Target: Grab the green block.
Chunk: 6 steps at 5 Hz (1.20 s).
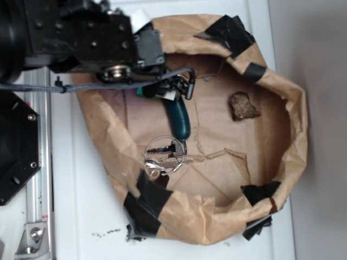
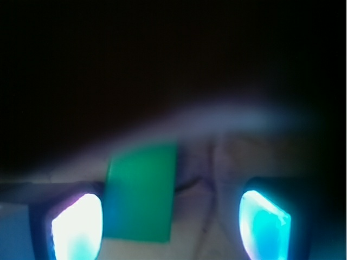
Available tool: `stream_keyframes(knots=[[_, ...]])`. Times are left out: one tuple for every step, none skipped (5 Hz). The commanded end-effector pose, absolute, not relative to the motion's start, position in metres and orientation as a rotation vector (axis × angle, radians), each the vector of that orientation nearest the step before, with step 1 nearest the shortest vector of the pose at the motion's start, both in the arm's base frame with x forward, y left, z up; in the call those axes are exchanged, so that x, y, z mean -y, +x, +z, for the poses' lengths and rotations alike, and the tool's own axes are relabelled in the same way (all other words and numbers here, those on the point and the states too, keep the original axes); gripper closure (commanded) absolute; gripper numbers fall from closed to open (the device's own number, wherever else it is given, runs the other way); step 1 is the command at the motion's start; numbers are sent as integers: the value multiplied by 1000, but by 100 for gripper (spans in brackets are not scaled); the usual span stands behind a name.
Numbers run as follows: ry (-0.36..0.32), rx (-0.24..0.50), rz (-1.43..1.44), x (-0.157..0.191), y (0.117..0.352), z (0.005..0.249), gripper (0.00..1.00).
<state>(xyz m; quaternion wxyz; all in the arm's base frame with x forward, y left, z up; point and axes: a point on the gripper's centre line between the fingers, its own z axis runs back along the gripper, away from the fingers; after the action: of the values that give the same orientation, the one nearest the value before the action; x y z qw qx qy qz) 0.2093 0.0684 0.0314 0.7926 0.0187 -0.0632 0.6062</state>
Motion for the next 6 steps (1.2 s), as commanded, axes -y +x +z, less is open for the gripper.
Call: stream_keyframes(knots=[[60,-16,1393,-73,212,21,0],[117,-98,1335,-74,223,21,0],[137,-132,1313,-71,230,20,2],[128,-54,1190,-67,235,15,100],[119,-15,1111,-67,239,16,100],[124,-2,861,-64,264,47,100]])
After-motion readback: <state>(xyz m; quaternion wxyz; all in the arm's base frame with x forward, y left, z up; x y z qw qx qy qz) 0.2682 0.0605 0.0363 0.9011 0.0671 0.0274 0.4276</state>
